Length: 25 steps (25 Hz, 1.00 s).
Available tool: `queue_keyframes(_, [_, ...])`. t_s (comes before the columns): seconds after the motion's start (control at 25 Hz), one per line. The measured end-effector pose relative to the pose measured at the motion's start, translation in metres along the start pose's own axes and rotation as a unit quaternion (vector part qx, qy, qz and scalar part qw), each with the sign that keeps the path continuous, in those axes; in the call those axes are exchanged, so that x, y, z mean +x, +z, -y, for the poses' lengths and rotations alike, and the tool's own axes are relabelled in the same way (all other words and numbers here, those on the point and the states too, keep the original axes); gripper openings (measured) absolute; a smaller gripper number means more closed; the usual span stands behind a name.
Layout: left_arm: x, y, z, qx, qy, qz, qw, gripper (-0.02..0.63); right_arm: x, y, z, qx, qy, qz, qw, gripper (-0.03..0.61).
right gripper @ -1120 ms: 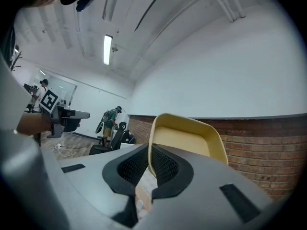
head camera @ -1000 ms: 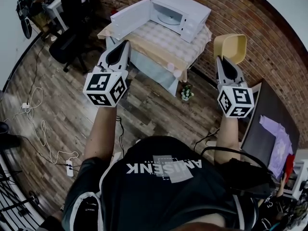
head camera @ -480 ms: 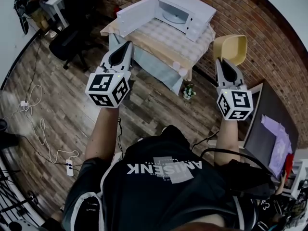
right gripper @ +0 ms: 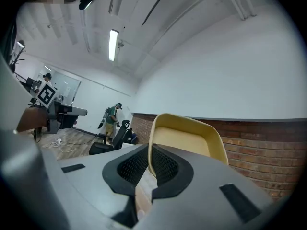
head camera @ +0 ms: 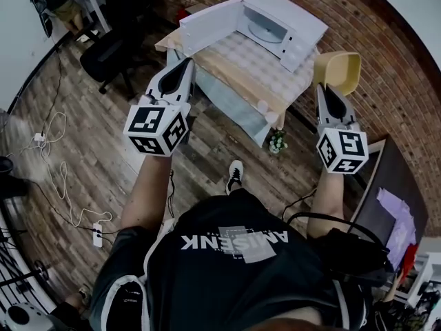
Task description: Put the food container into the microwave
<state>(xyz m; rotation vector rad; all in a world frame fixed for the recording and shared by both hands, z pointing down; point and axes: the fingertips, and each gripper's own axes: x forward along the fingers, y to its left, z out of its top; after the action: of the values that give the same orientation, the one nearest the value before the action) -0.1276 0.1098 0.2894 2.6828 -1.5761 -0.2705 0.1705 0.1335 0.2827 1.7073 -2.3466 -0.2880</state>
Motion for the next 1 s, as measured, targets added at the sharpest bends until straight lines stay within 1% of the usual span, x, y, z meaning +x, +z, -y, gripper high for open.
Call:
queue_keyframes(0.16, [0.030,0.000,-0.006,0.010,0.003,0.000,0.9999,0.012,0.032,0.001,0.016,0.002,0.010,0.010,1.000,0.052])
queue_keyframes(0.28, [0.057,-0.005,-0.011,0.010,0.005,-0.004,0.9999,0.011,0.057,-0.005,0.032,0.009,0.015,0.009,1.000,0.052])
queue_keyframes(0.44, [0.098,-0.010,-0.013,0.013,0.002,-0.009,0.9999,0.012,0.085,-0.011,0.060,0.013,0.013,0.008,1.000,0.052])
queue_keyframes(0.6, [0.147,-0.022,-0.012,0.010,0.003,-0.022,0.9997,0.011,0.116,-0.024,0.092,0.021,0.015,0.003,1.000,0.052])
queue_keyframes(0.76, [0.185,-0.030,-0.006,0.009,-0.001,-0.021,0.9997,0.011,0.137,-0.036,0.118,0.024,0.018,-0.002,1.000,0.052])
queue_keyframes(0.88, [0.212,-0.037,0.003,0.017,-0.005,-0.027,0.9995,0.011,0.152,-0.041,0.139,0.025,0.020,-0.001,0.999,0.052])
queue_keyframes(1.0, [0.242,-0.041,0.008,0.019,-0.006,-0.034,0.9992,0.012,0.168,-0.050,0.163,0.039,0.025,0.004,0.999,0.052])
